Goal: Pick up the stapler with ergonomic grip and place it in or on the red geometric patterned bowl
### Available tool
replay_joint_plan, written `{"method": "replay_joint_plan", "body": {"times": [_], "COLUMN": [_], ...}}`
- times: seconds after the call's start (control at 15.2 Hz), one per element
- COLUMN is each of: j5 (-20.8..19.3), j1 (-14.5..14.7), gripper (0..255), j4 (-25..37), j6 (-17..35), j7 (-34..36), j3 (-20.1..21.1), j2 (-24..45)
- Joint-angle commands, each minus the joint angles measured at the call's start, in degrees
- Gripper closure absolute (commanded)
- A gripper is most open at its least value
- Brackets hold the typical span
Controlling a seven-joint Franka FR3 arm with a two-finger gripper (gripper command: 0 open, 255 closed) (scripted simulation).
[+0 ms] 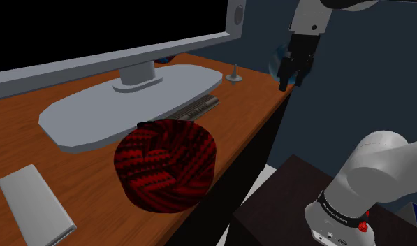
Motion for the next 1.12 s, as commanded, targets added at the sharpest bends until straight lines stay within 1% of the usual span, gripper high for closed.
{"method": "replay_joint_plan", "body": {"times": [0.0, 0.53, 1.06], "j5": [0.0, 2.2, 3.2], "j1": [0.0, 6.6, 12.3], "gripper": [0, 0, 0], "j4": [0.0, 5.7, 13.1], "j6": [0.0, 8.4, 14.4], "j7": [0.0, -6.3, -12.2], "j3": [0.0, 3.9, 8.4], "j2": [0.0, 11.8, 22.7]}}
